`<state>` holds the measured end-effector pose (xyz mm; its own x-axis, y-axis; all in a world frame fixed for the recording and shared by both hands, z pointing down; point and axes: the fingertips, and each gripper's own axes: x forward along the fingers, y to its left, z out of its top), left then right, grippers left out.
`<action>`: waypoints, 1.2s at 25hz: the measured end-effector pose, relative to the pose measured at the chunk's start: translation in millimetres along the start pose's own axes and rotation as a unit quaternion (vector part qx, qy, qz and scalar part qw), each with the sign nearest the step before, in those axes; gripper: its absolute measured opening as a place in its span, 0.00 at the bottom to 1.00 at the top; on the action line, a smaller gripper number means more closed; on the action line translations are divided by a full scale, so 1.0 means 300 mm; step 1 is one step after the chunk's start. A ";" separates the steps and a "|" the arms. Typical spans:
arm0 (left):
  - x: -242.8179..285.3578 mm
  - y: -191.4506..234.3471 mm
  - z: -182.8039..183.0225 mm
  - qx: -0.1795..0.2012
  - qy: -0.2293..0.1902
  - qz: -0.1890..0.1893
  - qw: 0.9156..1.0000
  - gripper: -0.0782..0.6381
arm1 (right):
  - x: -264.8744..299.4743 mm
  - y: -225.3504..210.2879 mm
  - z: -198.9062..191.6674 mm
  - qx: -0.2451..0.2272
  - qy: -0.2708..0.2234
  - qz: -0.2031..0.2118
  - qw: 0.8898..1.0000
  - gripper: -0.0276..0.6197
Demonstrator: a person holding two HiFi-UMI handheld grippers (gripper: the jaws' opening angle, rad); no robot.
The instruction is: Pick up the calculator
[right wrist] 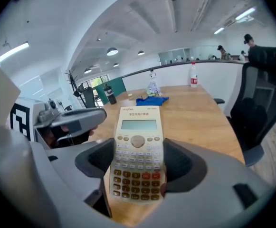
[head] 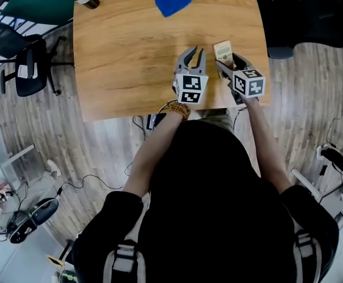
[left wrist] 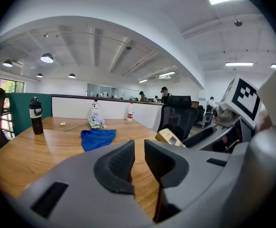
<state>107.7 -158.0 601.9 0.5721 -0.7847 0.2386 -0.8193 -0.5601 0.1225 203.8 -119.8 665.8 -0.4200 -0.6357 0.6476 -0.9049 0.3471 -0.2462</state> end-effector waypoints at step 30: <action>-0.065 0.088 0.181 0.019 -0.075 0.028 0.997 0.22 | -0.154 0.172 0.432 -0.007 -0.194 -0.001 0.981 0.58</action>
<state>77.1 -171.9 548.0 0.5276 -0.8439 0.0974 -0.8494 -0.5224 0.0752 167.8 -161.8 529.7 -0.4147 -0.8500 0.3247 -0.9060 0.3527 -0.2339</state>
